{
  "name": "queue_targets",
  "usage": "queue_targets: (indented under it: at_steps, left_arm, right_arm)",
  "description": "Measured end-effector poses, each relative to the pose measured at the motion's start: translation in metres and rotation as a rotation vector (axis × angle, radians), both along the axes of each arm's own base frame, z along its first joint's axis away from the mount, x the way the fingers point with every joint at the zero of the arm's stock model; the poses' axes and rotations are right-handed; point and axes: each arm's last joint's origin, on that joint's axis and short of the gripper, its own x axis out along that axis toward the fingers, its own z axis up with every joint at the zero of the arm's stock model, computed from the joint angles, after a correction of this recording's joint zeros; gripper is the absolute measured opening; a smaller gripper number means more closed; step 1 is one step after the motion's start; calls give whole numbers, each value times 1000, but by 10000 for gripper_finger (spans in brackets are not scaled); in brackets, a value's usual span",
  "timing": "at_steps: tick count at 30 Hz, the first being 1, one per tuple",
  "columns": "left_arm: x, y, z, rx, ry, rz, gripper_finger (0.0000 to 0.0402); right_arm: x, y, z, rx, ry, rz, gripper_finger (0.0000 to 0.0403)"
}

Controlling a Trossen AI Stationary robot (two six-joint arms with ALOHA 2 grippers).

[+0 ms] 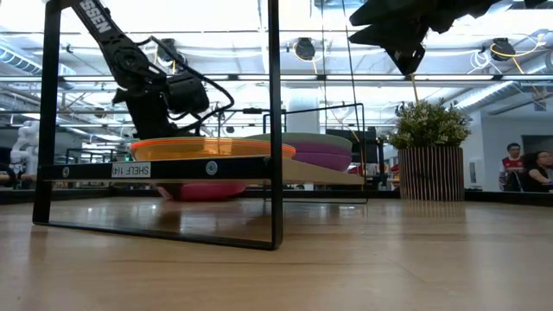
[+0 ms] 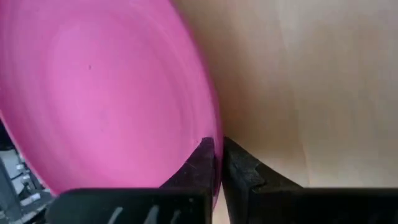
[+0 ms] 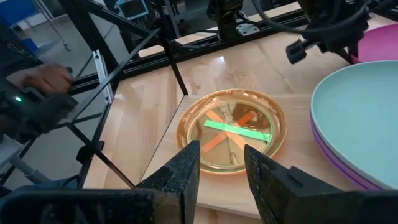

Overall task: Place and stack plates onto a shelf
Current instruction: Stack the pink plate on top of the blue plate on the shelf

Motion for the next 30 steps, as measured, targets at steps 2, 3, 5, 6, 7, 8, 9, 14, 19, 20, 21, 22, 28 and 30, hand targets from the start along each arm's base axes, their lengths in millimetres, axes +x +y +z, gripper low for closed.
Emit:
queue_targets:
  at_steps: [2, 3, 5, 6, 7, 8, 9, 14, 19, 20, 21, 22, 28, 30]
  left_arm:
    - [-1, -4, 5, 22, 8, -2, 12]
    - [0, -6, 8, 36, -1, -6, 12]
    - [0, -11, 16, 61, -12, -31, 12]
    - [1, -13, 20, 75, -23, -44, 12]
    - [1, -15, 23, 84, -34, -54, 12]
    - [0, -17, 27, 87, -42, -63, 12]
    - [-1, -20, 31, 89, -51, -70, 12]
    - [-7, -35, 50, 142, -49, -117, 12]
    - [-14, -52, 67, 195, -32, -251, 12]
    - [-14, -55, 70, 207, -38, -267, 12]
    - [-15, -59, 73, 222, -49, -275, 11]
    - [-15, -62, 76, 235, -61, -283, 11]
    - [-20, -80, 89, 277, -104, -323, 11]
    - [-20, -85, 92, 284, -123, -343, 11]
  right_arm:
    - [0, 0, 0, -1, 4, 0, 110]
    - [0, 0, -1, -3, 7, 0, 110]
    - [-1, 0, -1, -4, 12, 1, 110]
    - [-1, 0, -1, -4, 12, 0, 110]
    - [-1, 0, -1, -5, 15, 1, 110]
    - [-1, 0, -1, -6, 18, 1, 110]
    - [-1, 0, -1, -6, 17, 1, 110]
    - [-1, 0, -2, -11, 31, 1, 110]
    - [-3, -1, -6, -18, 68, -2, 110]
    - [-3, -1, -7, -19, 77, -1, 110]
    - [-4, -1, -7, -22, 85, -1, 110]
    - [-4, -1, -8, -24, 91, -1, 110]
    - [-5, -2, -10, -45, 111, 5, 110]
    - [-5, -2, -10, -56, 110, 9, 109]
